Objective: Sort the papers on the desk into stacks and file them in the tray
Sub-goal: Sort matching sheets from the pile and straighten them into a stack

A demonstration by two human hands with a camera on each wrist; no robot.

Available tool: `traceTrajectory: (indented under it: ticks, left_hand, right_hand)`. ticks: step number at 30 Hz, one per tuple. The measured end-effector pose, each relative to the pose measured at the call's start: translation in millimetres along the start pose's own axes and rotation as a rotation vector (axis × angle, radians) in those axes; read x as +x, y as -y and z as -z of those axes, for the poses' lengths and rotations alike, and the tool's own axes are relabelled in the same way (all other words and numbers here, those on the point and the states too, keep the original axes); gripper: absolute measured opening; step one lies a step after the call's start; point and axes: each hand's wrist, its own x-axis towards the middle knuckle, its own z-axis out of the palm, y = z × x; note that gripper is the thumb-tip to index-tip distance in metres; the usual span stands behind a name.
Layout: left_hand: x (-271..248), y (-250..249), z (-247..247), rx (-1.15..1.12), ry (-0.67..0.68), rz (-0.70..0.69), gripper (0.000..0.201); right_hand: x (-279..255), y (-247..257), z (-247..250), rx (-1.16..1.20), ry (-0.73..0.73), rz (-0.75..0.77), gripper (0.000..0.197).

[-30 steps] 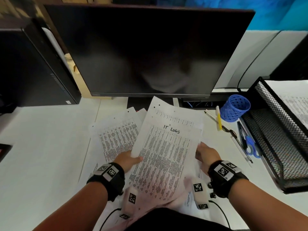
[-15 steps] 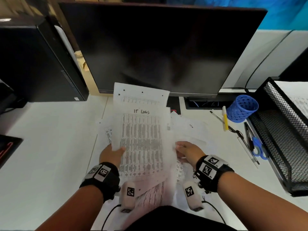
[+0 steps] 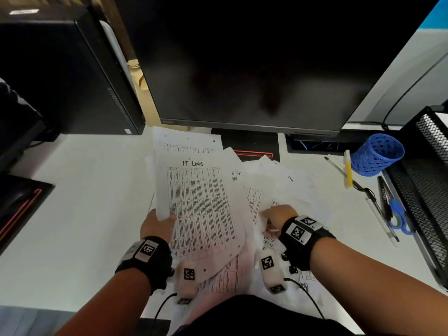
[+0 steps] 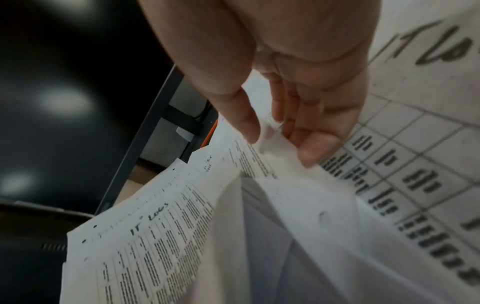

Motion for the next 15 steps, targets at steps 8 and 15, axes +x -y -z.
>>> traceTrajectory:
  ticks: [8,15]
  left_hand:
    - [1.2,0.9,11.6,-0.138,-0.063,-0.034,0.058]
    - [7.8,9.5,39.1,-0.197,0.002,-0.175,0.017]
  right_hand:
    - [-2.4,-4.6,2.9,-0.411,-0.080,0.153,0.017]
    - [5.5,-16.9,38.7,-0.001,-0.065,0.108,0.021]
